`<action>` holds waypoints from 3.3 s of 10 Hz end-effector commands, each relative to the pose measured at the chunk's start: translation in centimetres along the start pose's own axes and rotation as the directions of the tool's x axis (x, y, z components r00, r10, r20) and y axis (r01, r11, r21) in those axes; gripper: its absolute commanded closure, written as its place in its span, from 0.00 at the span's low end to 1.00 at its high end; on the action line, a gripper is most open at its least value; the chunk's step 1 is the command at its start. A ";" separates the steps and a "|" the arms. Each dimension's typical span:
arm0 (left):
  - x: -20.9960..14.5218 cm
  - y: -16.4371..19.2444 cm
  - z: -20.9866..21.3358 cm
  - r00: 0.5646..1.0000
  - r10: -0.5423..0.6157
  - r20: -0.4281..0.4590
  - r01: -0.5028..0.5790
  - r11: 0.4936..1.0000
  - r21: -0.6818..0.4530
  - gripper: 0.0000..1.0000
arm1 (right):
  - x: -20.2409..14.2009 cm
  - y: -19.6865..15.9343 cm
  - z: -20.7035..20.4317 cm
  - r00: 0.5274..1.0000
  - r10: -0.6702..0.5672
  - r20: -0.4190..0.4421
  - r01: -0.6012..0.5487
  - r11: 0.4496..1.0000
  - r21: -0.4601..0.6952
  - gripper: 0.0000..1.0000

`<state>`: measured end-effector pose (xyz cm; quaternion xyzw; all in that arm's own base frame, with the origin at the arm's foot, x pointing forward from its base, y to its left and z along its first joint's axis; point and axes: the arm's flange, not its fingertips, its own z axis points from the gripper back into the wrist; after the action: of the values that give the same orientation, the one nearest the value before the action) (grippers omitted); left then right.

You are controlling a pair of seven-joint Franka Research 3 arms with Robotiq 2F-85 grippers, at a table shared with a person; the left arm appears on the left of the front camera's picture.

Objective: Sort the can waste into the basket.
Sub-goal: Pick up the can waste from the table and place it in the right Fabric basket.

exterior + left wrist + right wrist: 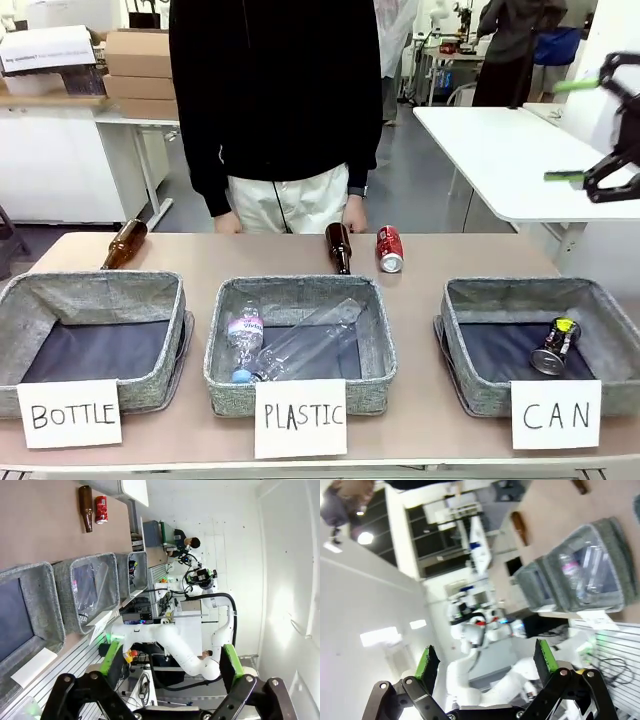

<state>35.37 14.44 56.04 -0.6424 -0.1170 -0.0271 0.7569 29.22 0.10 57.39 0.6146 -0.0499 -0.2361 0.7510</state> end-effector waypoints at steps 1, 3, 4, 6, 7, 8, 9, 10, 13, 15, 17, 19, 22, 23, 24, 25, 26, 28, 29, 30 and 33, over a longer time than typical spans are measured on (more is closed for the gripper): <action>-0.3 -0.3 0.0 1.000 0.009 -0.011 -0.009 1.000 0.000 0.00 | 2.6 3.3 -7.3 0.982 0.189 -0.012 -0.175 0.883 -0.435 0.00; -0.3 -0.3 0.0 1.000 0.009 -0.011 -0.009 1.000 0.000 0.00 | 9.6 4.0 -16.3 0.961 0.278 0.015 -0.139 0.525 -0.839 0.00; -0.3 -0.3 0.0 1.000 0.009 -0.011 -0.009 1.000 0.000 0.00 | 11.8 2.6 -19.0 0.950 0.312 0.016 -0.110 0.383 -0.917 0.00; -0.3 -0.3 0.0 1.000 0.009 -0.011 -0.009 1.000 0.000 0.00 | 13.0 -1.1 -22.5 0.919 0.393 -0.007 -0.138 0.307 -0.942 0.00; -0.3 -0.3 0.0 1.000 0.009 -0.011 -0.009 1.000 0.000 0.00 | 11.3 -1.2 -20.4 0.961 0.276 -0.007 -0.146 0.485 -0.862 0.00; -0.3 -0.3 0.0 1.000 0.009 -0.011 -0.009 1.000 0.000 0.00 | 12.4 -1.4 -22.4 0.937 0.349 -0.017 -0.235 0.593 -0.770 0.00; -0.3 -0.3 0.0 1.000 0.009 -0.011 -0.009 1.000 0.000 0.00 | 12.4 -1.4 -22.4 0.937 0.349 -0.017 -0.235 0.593 -0.770 0.00; -0.3 -0.3 0.0 1.000 0.009 -0.011 -0.009 1.000 0.000 0.00 | 12.4 -1.4 -22.4 0.937 0.349 -0.017 -0.235 0.593 -0.770 0.00; -0.3 -0.3 0.0 1.000 0.009 -0.011 -0.009 1.000 0.000 0.00 | 19.0 -0.5 -26.9 0.912 0.406 -0.047 -0.201 0.346 -0.916 0.00; -0.3 -0.3 0.0 1.000 0.009 -0.011 -0.009 1.000 0.000 0.00 | 23.6 -1.6 -31.3 0.906 0.410 -0.108 -0.208 0.209 -0.955 0.00; -0.3 -0.3 0.0 1.000 0.009 -0.011 -0.009 1.000 0.000 0.00 | 27.3 -4.7 -35.1 0.896 0.421 -0.140 -0.249 0.217 -0.944 0.00; -0.3 -0.3 0.0 1.000 0.009 -0.011 -0.009 1.000 0.000 0.00 | 28.7 -6.7 -37.0 0.895 0.424 -0.138 -0.274 0.279 -0.920 0.00; -0.3 -0.3 0.0 1.000 0.009 -0.011 -0.009 1.000 0.000 0.00 | 30.9 -10.1 -38.8 0.908 0.369 -0.197 -0.306 0.263 -0.915 0.00; -0.3 -0.3 0.0 1.000 0.009 -0.011 -0.009 1.000 0.000 0.00 | 31.4 -10.9 -39.0 0.910 0.366 -0.194 -0.304 0.273 -0.913 0.00; -0.3 -0.3 0.0 1.000 0.009 -0.011 -0.009 1.000 0.000 0.00 | 31.6 -11.3 -38.9 0.916 0.353 -0.189 -0.294 0.272 -0.916 0.00; -0.3 -0.3 0.0 1.000 0.009 -0.011 -0.009 1.000 0.000 0.00 | 31.5 -11.4 -38.8 0.916 0.350 -0.195 -0.300 0.276 -0.913 0.00; -0.3 -0.3 0.0 1.000 0.009 -0.011 -0.009 1.000 0.000 0.00 | 31.5 -11.4 -38.7 0.917 0.352 -0.188 -0.292 0.271 -0.917 0.00; -0.3 -0.3 0.0 1.000 0.009 -0.011 -0.009 1.000 0.000 0.00 | 31.5 -11.2 -38.3 0.917 0.353 -0.187 -0.291 0.269 -0.918 0.60; -0.3 -0.3 0.0 1.000 0.009 -0.011 -0.009 1.000 0.000 0.00 | 31.5 -11.1 -38.1 0.919 0.347 -0.187 -0.290 0.276 -0.916 0.60; -0.3 -0.3 0.0 1.000 0.009 -0.011 -0.009 1.000 0.000 0.00 | 31.5 -11.1 -38.0 0.920 0.343 -0.189 -0.292 0.278 -0.915 1.00; -0.3 -0.3 0.0 1.000 0.009 -0.011 -0.009 1.000 0.000 0.00 | 31.5 -11.1 -37.9 0.923 0.334 -0.193 -0.295 0.289 -0.911 1.00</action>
<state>35.39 14.39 56.00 -0.6418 -0.1161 -0.0266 0.7576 67.56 20.06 30.43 0.0525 -0.0474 -0.0886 0.9936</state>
